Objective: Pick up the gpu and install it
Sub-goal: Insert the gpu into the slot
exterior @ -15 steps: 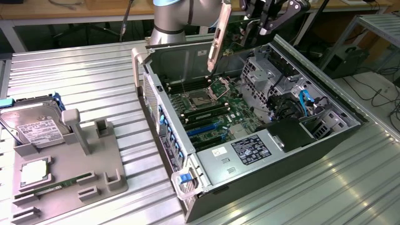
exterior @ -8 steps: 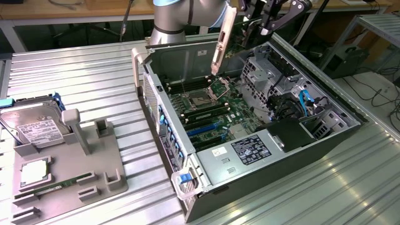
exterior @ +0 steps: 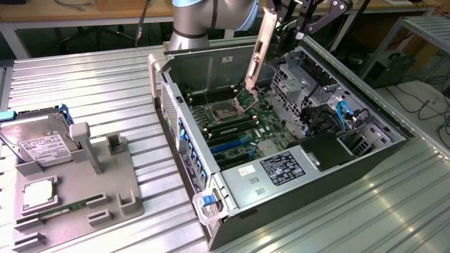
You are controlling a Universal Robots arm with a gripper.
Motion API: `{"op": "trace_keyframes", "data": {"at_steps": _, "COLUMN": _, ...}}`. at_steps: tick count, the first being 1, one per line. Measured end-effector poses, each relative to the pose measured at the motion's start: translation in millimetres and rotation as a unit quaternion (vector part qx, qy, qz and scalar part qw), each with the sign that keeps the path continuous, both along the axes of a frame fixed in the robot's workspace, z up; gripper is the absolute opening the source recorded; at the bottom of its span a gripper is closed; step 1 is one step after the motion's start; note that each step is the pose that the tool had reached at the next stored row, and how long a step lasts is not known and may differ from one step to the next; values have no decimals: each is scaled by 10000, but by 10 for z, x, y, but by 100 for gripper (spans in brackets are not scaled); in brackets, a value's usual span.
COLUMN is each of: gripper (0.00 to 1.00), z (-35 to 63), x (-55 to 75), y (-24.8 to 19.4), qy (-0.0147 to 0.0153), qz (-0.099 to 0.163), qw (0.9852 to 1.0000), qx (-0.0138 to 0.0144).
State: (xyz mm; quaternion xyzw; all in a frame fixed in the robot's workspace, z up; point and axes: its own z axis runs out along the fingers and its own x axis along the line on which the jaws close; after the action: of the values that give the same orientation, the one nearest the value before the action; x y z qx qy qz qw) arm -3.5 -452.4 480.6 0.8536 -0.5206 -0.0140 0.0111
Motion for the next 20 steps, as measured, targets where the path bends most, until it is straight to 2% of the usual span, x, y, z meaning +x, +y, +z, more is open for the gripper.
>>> {"op": "trace_keyframes", "data": {"at_steps": 2, "gripper": 28, "z": -3, "x": 0, "y": 0, "qy": 0, "qz": 238, "qw": 9997, "qx": 1}}
{"op": "trace_keyframes", "data": {"at_steps": 5, "gripper": 28, "z": -54, "x": 0, "y": 1, "qy": 0, "qz": 244, "qw": 9997, "qx": -1}}
{"op": "trace_keyframes", "data": {"at_steps": 9, "gripper": 28, "z": -158, "x": 0, "y": 0, "qy": 0, "qz": -144, "qw": 9999, "qx": 0}}
{"op": "trace_keyframes", "data": {"at_steps": 14, "gripper": 28, "z": -259, "x": 0, "y": 0, "qy": 0, "qz": -628, "qw": 9980, "qx": 0}}
{"op": "trace_keyframes", "data": {"at_steps": 17, "gripper": 28, "z": -314, "x": 0, "y": 0, "qy": 3, "qz": -739, "qw": 9973, "qx": 0}}
{"op": "trace_keyframes", "data": {"at_steps": 20, "gripper": 28, "z": -346, "x": 0, "y": 0, "qy": 4, "qz": -739, "qw": 9973, "qx": 1}}
